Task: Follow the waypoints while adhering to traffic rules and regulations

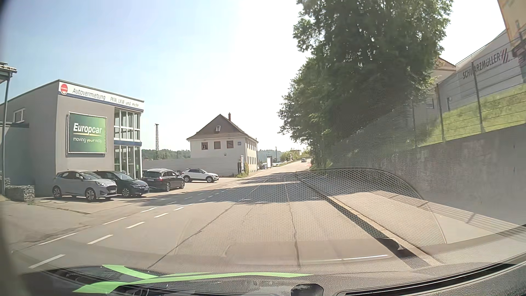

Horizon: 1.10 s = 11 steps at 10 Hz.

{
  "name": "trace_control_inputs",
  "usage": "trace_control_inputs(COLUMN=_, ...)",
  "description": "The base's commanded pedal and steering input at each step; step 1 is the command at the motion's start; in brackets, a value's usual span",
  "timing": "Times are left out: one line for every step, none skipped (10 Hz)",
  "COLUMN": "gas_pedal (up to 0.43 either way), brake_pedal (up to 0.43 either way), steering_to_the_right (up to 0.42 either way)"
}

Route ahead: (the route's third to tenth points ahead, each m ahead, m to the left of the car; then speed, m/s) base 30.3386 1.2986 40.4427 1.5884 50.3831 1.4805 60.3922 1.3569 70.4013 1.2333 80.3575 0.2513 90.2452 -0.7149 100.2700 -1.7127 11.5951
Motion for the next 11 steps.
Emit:
trace_control_inputs(gas_pedal=0.047, brake_pedal=0.0, steering_to_the_right=-0.001)
trace_control_inputs(gas_pedal=0.047, brake_pedal=0.0, steering_to_the_right=-0.001)
trace_control_inputs(gas_pedal=0.047, brake_pedal=0.0, steering_to_the_right=-0.001)
trace_control_inputs(gas_pedal=0.047, brake_pedal=0.0, steering_to_the_right=-0.001)
trace_control_inputs(gas_pedal=0.059, brake_pedal=0.0, steering_to_the_right=-0.001)
trace_control_inputs(gas_pedal=0.059, brake_pedal=0.0, steering_to_the_right=-0.001)
trace_control_inputs(gas_pedal=0.059, brake_pedal=0.0, steering_to_the_right=-0.001)
trace_control_inputs(gas_pedal=0.059, brake_pedal=0.0, steering_to_the_right=-0.001)
trace_control_inputs(gas_pedal=0.059, brake_pedal=0.0, steering_to_the_right=-0.001)
trace_control_inputs(gas_pedal=0.059, brake_pedal=0.0, steering_to_the_right=-0.001)
trace_control_inputs(gas_pedal=0.059, brake_pedal=0.0, steering_to_the_right=-0.002)
